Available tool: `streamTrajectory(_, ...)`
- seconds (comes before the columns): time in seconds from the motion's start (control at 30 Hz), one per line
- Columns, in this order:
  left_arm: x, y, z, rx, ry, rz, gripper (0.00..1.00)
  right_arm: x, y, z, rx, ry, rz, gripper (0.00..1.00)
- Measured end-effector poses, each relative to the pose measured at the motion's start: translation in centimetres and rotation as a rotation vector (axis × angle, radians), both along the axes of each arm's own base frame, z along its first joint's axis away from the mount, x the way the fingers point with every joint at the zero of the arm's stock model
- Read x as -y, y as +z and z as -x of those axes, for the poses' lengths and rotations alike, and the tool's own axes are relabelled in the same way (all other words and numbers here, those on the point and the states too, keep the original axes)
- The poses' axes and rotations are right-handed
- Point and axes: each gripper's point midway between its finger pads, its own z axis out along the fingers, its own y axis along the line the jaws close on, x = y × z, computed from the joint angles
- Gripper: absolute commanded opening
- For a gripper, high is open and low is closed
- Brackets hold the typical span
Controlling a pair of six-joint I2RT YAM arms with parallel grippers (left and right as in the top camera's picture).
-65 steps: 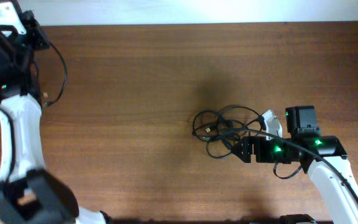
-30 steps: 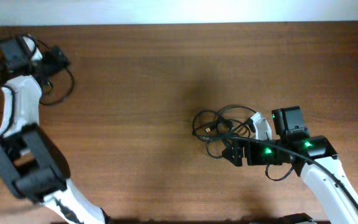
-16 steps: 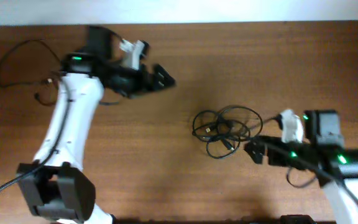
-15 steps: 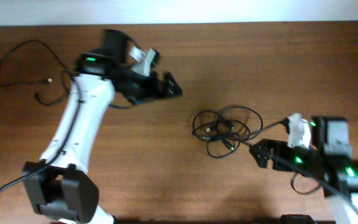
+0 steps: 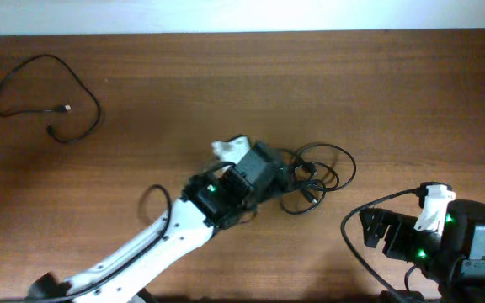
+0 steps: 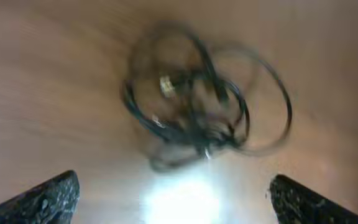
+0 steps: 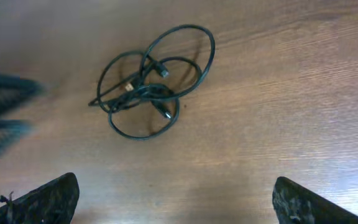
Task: Untangle cables
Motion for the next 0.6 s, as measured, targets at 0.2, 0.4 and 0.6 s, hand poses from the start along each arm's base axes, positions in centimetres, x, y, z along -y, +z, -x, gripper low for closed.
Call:
streamTrajectory(0.2,6.3,-4.4,2.4,-0.372,0.189,0.437,0.84,-1.0,0.0,0.2,-0.030,-0.034,-0.064,0.99)
streamTrajectory(0.4,4.5,-4.9,-1.0,-0.279,0.425,0.446,0.60,-2.8,0.0,0.8,-0.035,0.066,-0.066,0.99)
streamTrajectory(0.6,3.0,-5.0,-3.0,-0.167,0.513,0.413,0.62,-3.3,0.3,0.6,-0.017,0.081,-0.077,0.99)
